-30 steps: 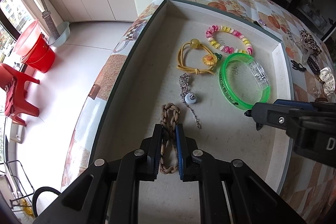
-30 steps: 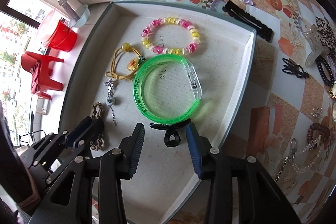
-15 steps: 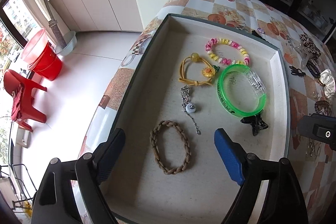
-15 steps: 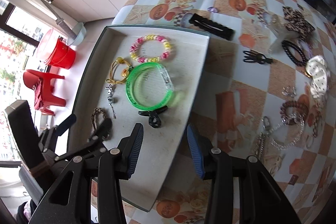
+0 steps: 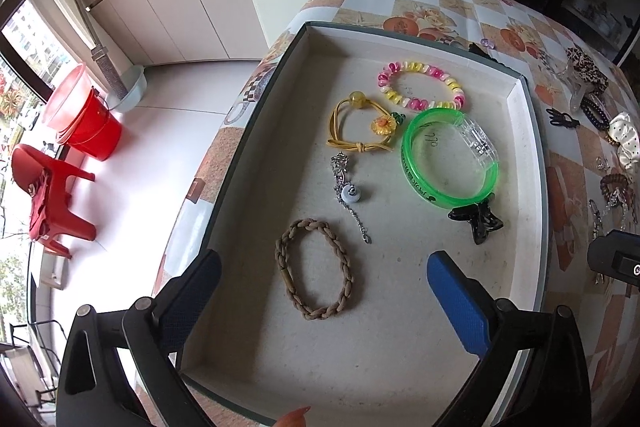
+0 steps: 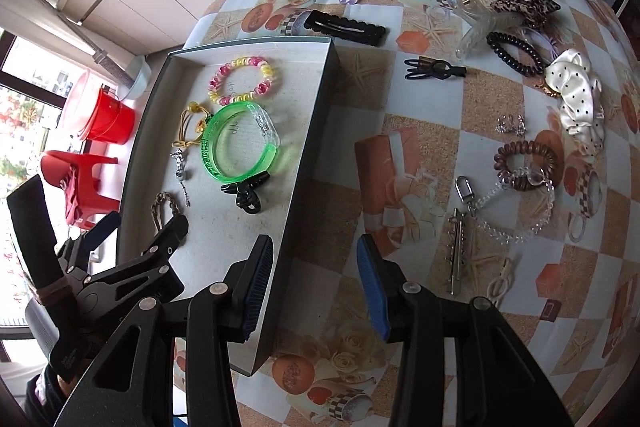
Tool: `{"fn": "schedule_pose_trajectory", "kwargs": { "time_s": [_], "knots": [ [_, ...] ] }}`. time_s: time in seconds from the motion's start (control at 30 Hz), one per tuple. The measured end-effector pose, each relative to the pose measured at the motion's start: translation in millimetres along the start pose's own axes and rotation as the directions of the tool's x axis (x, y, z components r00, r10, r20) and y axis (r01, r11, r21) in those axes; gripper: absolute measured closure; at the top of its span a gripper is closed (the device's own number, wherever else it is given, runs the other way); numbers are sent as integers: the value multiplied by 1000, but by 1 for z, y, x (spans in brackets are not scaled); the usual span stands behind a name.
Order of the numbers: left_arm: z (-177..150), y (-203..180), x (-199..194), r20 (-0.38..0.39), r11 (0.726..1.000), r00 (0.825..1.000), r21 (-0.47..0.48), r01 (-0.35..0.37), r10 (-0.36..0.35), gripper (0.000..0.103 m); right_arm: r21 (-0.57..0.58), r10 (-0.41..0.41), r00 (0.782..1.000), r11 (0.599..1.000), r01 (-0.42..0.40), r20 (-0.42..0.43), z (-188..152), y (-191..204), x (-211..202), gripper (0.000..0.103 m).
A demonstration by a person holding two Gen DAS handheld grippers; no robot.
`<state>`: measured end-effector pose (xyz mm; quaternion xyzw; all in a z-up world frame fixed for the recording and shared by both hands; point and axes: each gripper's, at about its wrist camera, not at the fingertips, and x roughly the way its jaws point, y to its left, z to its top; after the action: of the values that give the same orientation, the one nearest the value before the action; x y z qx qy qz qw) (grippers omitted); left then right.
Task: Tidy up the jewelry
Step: 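Move both open tools back over the silver hair clip and crystal bracelet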
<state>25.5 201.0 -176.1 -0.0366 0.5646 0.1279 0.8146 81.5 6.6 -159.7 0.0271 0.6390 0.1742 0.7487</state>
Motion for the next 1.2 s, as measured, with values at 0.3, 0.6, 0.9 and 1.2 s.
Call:
{"fn": "schedule_pose_trajectory", "kwargs": {
  "time_s": [0.3, 0.6, 0.9, 1.2],
  "knots": [
    [-4, -1, -12, -2, 999, 1000, 28, -29, 29, 0, -35, 18, 1000, 999, -18, -2, -8, 8, 0, 34],
    [-12, 2, -18, -14, 998, 999, 36, -45, 46, 0, -26, 28, 999, 999, -28, -17, -23, -1, -1, 23],
    [-13, -13, -25, -23, 997, 1000, 77, -17, 19, 0, 7, 41, 999, 999, -41, -13, -34, -17, -4, 19],
    [-4, -62, -45, 0, 986, 998, 151, 67, -68, 0, 82, 38, 999, 996, -40, 32, -41, -63, -18, 10]
  ]
}}
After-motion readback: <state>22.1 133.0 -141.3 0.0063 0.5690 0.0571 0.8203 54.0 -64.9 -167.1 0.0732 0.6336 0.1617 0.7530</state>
